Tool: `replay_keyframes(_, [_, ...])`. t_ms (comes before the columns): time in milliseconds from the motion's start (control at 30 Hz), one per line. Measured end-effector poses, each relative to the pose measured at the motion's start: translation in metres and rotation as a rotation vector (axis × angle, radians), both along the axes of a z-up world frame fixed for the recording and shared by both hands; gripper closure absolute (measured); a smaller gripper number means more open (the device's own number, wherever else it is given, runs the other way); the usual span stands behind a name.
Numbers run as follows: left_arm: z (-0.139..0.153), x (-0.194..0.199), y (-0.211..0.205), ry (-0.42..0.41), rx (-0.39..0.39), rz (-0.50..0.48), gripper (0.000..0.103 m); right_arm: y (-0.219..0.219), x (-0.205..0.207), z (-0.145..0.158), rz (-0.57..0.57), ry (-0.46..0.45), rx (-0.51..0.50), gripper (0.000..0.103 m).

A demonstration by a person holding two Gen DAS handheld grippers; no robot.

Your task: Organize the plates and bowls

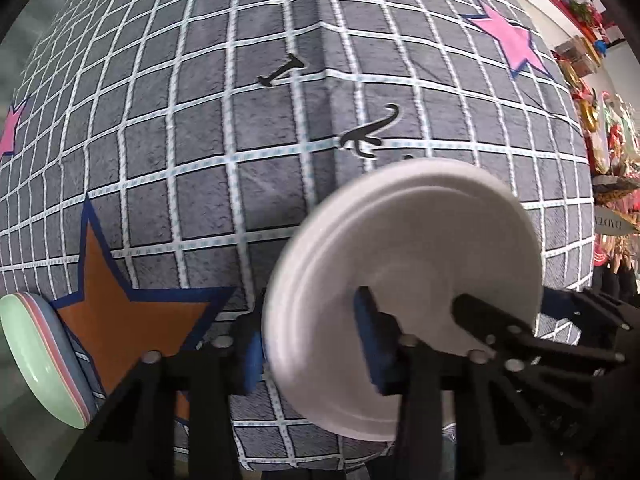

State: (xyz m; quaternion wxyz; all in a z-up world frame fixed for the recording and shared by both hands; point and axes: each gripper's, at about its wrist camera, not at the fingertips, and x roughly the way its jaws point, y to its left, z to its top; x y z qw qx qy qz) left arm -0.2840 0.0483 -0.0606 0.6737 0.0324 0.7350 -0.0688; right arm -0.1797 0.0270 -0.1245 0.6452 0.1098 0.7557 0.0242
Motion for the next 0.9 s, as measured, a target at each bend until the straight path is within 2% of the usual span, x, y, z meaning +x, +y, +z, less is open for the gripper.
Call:
replay_keyframes(200, [0.000,-0.011,-0.001,0.002,0.010,0.010,0.063,0.008,0.004,-0.003,0.007,0.031,0.096,0.076])
replay_keyframes(267, [0.000,-0.018,-0.004,0.014,0.015,0.017,0.064,0.011,0.003,-0.003,0.008,0.038,0.096,0.078])
replay_keyframes(400, [-0.003,-0.043,-0.012,0.028,0.020,0.048,0.065,0.023,-0.003,-0.001,0.045,0.041,0.080,0.078])
replay_keyframes(667, [-0.006,-0.078,0.033,0.017,0.026,0.079,0.065,0.066,-0.004,-0.001,0.092,0.037,0.082,0.078])
replay_keyframes(900, [-0.010,-0.103,0.077,0.021,0.007,0.046,0.064,0.112,-0.015,0.002,0.074,0.043,0.064,0.078])
